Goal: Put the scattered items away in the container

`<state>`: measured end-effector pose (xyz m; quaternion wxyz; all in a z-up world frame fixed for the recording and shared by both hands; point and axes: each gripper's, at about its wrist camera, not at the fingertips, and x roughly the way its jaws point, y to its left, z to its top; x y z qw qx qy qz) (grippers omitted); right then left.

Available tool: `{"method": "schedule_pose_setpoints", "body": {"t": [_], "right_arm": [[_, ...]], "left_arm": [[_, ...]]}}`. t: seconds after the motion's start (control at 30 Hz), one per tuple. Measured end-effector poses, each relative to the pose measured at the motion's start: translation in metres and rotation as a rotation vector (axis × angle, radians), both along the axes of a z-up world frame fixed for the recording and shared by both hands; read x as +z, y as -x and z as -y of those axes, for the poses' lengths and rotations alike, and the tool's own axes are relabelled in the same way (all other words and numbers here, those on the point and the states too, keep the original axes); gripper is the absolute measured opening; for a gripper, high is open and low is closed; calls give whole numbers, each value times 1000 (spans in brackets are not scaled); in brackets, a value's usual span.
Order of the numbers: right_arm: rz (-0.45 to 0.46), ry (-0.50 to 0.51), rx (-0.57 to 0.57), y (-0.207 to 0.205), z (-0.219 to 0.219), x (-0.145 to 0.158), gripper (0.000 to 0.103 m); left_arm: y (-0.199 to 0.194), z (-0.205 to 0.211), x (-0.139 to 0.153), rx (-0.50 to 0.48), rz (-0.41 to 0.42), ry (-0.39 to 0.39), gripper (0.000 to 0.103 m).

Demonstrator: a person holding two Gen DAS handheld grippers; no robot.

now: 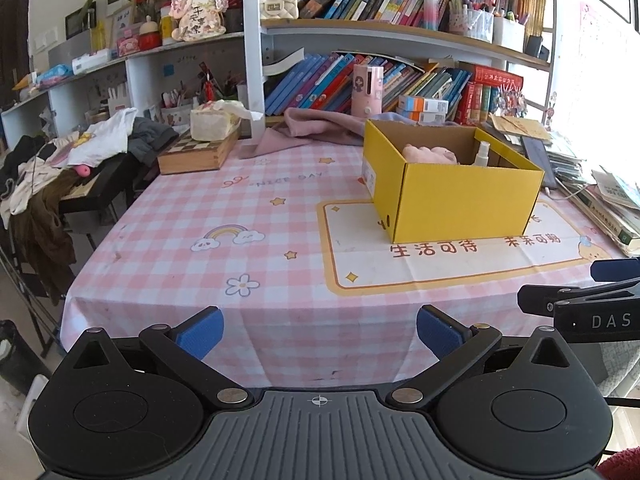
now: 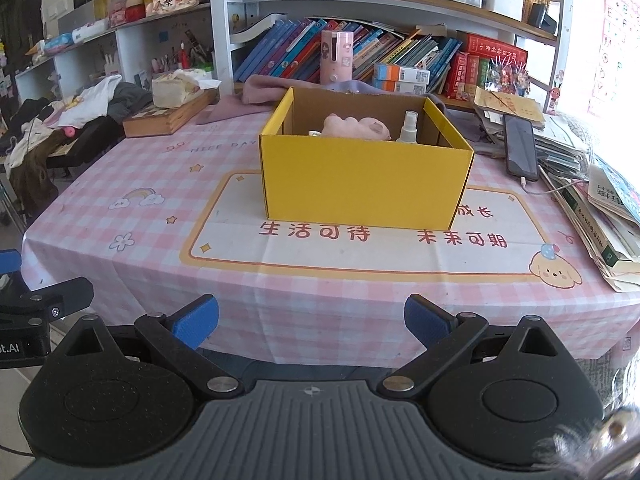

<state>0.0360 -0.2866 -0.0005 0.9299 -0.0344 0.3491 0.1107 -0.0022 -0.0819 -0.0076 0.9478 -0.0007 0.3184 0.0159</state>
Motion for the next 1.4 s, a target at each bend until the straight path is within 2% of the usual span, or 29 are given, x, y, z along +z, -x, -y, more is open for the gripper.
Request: {"method": "schedule_pose_setpoints", "body": {"t": [1.4], "right_arm": [[-4,0,0,1,0,-2,100]], "left_arm": [[-3,1,-4,-14,-30,16,103]]}}
